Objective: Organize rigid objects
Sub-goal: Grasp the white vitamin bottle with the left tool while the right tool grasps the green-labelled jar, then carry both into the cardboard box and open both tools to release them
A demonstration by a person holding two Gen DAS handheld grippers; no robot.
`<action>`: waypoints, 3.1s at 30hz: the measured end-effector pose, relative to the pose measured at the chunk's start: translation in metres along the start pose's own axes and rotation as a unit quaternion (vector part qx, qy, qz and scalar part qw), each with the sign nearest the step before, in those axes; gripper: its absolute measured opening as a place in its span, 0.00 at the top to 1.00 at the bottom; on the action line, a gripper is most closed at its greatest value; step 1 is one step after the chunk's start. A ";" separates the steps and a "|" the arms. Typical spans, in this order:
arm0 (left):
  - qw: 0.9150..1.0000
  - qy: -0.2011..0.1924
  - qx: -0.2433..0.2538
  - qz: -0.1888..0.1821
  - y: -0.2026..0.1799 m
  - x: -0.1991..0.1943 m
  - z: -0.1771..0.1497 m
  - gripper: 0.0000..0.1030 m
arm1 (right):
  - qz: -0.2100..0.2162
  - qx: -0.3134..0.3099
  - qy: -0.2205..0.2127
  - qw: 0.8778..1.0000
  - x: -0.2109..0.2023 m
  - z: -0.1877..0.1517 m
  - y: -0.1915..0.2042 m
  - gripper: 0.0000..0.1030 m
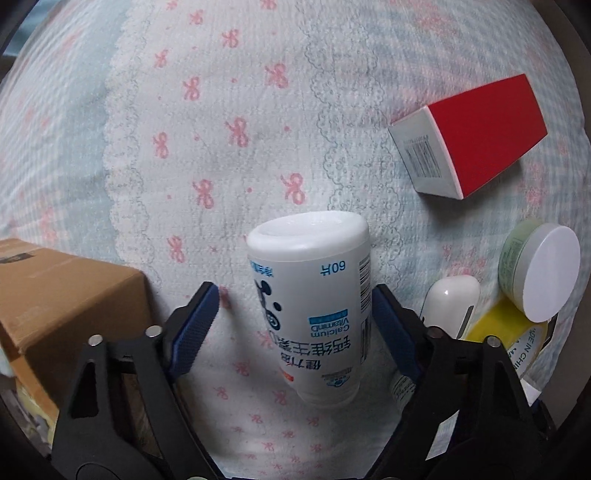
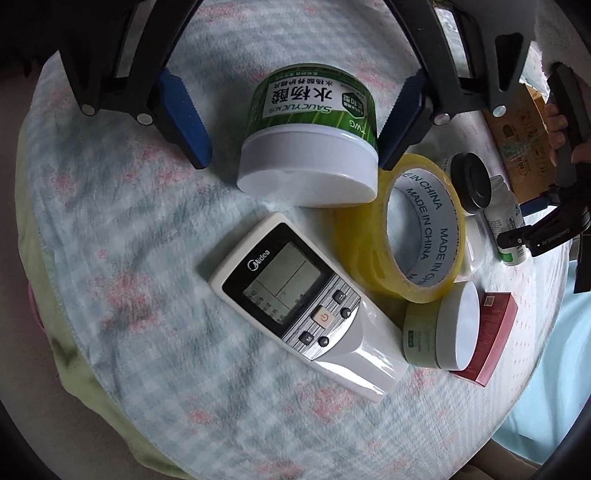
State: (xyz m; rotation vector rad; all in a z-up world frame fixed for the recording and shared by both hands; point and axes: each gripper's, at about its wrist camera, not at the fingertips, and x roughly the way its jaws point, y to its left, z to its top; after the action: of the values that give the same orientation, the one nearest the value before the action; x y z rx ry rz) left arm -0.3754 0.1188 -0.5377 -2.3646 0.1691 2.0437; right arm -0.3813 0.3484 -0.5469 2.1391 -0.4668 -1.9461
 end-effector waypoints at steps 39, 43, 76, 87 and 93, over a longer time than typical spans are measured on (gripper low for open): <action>0.978 -0.167 0.069 -0.101 0.059 -0.209 -0.128 0.53 | 0.007 -0.096 -0.119 0.988 -0.156 -0.054 0.101 0.36; 0.976 -0.179 0.062 -0.110 0.113 -0.231 -0.150 0.53 | 0.016 -0.117 -0.134 0.984 -0.182 -0.077 0.148 0.36; 0.983 -0.119 0.098 -0.100 0.365 -0.125 -0.099 0.53 | 0.018 -0.181 -0.008 0.983 -0.031 -0.143 0.466 0.36; 0.985 -0.062 0.141 -0.073 0.358 -0.044 -0.085 0.53 | -0.015 -0.173 0.080 0.982 0.068 -0.130 0.463 0.36; 0.985 -0.067 0.147 -0.066 0.357 -0.038 -0.086 0.52 | -0.013 -0.172 0.083 0.982 0.076 -0.132 0.462 0.36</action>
State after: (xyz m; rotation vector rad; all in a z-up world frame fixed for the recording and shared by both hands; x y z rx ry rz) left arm -0.3278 -0.2405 -0.4655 -2.0051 0.2816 1.9535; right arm -0.2859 -0.1152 -0.4353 2.0636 -0.0658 -1.6935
